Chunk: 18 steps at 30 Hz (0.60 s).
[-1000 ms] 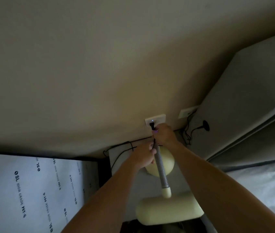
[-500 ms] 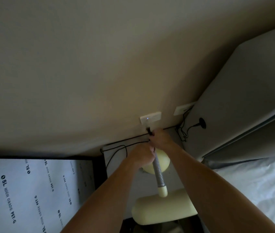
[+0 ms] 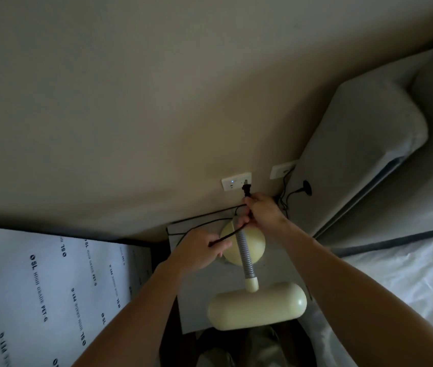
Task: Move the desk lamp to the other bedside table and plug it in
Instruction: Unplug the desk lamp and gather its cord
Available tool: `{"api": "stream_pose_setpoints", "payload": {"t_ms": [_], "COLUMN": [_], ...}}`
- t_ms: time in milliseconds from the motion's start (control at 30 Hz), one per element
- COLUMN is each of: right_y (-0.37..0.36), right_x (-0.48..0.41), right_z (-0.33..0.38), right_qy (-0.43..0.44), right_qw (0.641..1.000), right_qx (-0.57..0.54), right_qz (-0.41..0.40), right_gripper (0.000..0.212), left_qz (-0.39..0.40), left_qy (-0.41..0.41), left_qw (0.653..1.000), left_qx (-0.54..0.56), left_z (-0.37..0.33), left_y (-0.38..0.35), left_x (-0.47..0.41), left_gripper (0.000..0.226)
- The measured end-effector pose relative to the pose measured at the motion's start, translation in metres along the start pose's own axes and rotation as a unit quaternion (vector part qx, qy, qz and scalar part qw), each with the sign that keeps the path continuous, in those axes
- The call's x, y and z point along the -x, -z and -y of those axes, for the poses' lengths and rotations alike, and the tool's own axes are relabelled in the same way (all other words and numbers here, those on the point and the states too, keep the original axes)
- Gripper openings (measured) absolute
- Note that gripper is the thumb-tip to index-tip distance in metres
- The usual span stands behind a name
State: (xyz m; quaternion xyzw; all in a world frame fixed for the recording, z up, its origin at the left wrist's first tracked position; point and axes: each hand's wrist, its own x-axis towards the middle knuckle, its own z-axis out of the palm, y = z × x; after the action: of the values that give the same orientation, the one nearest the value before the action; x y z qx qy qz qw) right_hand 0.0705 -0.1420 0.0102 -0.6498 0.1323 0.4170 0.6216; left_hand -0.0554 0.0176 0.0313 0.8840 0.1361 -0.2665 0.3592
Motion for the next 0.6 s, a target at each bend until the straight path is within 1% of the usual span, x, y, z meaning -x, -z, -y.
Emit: {"api": "stream_pose_setpoints", "payload": {"t_ms": [100,167,233,367,433,500,533,600], "right_y": [0.0,0.009,0.017,0.013,0.0,-0.022,-0.035,-0.07], "right_x": [0.018,0.033,0.056,0.109,0.133,0.162,0.177,0.208], "right_z": [0.021,0.034,0.043,0.05,0.042,0.034,0.03,0.014], "right_qy": [0.024,0.06,0.095,0.134,0.152,0.188,0.211,0.231], "right_qw": [0.999,0.996,0.991,0.973,0.953,0.911,0.887,0.853], "right_qx": [-0.011,0.033,0.085,0.186,0.259,0.361,0.408,0.468], "right_qz": [-0.041,-0.052,-0.04,-0.029,-0.044,-0.064,-0.053,0.008], "right_gripper": [0.019,0.017,0.016,0.024,0.027,0.027,0.026,0.022], "left_qz": [0.024,0.028,0.023,0.029,0.037,0.027,0.013,-0.022], "left_qy": [0.027,0.051,0.064,0.046,0.032,0.017,0.005,-0.039], "left_qw": [0.999,0.998,0.997,0.998,0.998,0.998,0.999,0.998], "left_qx": [-0.022,-0.03,-0.022,-0.023,-0.035,-0.045,-0.049,-0.051], "left_z": [0.024,0.041,0.055,0.061,0.062,0.064,0.063,0.057], "left_y": [0.013,0.018,0.021,0.026,0.028,0.03,0.031,0.034], "left_x": [0.035,0.064,0.092,0.132,0.151,0.174,0.184,0.208], "left_gripper": [0.045,0.044,0.044,0.045,0.051,0.054,0.051,0.042]}}
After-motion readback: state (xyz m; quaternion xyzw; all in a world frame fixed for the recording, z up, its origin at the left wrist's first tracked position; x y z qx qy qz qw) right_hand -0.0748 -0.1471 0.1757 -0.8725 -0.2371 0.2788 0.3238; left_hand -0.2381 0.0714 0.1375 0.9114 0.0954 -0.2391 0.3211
